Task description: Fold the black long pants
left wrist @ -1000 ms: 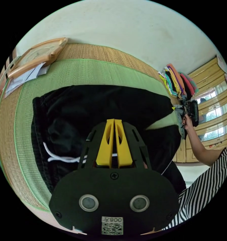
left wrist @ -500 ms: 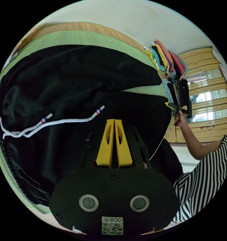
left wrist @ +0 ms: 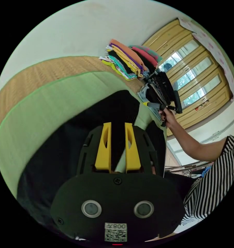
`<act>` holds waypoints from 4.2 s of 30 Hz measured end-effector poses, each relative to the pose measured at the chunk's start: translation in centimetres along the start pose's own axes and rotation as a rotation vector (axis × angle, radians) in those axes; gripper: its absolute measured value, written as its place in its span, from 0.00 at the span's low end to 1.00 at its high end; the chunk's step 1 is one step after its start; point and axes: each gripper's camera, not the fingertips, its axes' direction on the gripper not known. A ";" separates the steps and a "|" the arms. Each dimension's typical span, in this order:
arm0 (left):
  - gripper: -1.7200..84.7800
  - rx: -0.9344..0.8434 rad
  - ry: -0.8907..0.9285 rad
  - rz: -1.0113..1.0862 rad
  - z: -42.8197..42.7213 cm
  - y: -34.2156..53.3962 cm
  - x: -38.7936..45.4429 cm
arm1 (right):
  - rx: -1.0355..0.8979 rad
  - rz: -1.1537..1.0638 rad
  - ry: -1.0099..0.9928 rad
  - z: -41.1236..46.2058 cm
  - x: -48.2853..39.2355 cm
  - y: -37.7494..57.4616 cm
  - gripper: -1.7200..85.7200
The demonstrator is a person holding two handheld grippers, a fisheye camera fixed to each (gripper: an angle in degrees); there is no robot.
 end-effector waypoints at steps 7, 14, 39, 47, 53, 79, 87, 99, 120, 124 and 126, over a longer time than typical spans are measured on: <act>0.13 -0.159 -0.110 0.093 7.0 -11.6 3.3 | -0.003 -0.051 0.014 0.5 0.3 1.0 0.10; 0.06 -0.231 -0.216 0.149 9.1 -14.8 6.6 | 0.021 -0.106 -0.041 -0.8 0.5 3.0 0.06; 0.09 -0.426 -0.098 0.428 13.7 -6.1 17.7 | -0.188 0.045 0.002 -14.8 4.4 16.0 0.10; 0.04 -0.345 -0.073 0.381 12.8 -3.8 15.8 | -0.108 0.024 0.074 -20.8 3.7 11.8 0.07; 0.06 -0.369 -0.066 0.247 14.6 0.1 12.1 | -0.174 0.144 -0.016 -21.4 6.0 8.9 0.07; 0.02 -0.138 -0.414 -0.660 -4.3 47.6 -5.9 | -0.392 -0.648 -0.166 -26.9 -26.2 -10.4 0.02; 0.02 0.045 -0.385 -0.674 -8.5 55.4 -10.7 | -0.336 -0.658 -0.222 -33.4 -31.7 -19.7 0.02; 0.02 0.117 -0.481 -0.793 -14.9 64.1 -24.9 | -0.370 -0.827 -0.223 -33.1 -46.3 -33.8 0.02; 0.12 -0.201 -0.547 -0.394 -24.4 58.4 -40.0 | -0.297 -1.006 -0.025 -45.8 -54.1 -60.7 0.11; 0.12 -0.347 -0.541 -0.341 -23.7 57.7 -41.7 | -0.385 -1.046 0.001 -45.9 -54.6 -63.5 0.12; 0.12 -0.391 -0.574 -0.322 -23.7 57.7 -42.2 | -0.451 -1.060 0.018 -46.0 -54.6 -64.9 0.12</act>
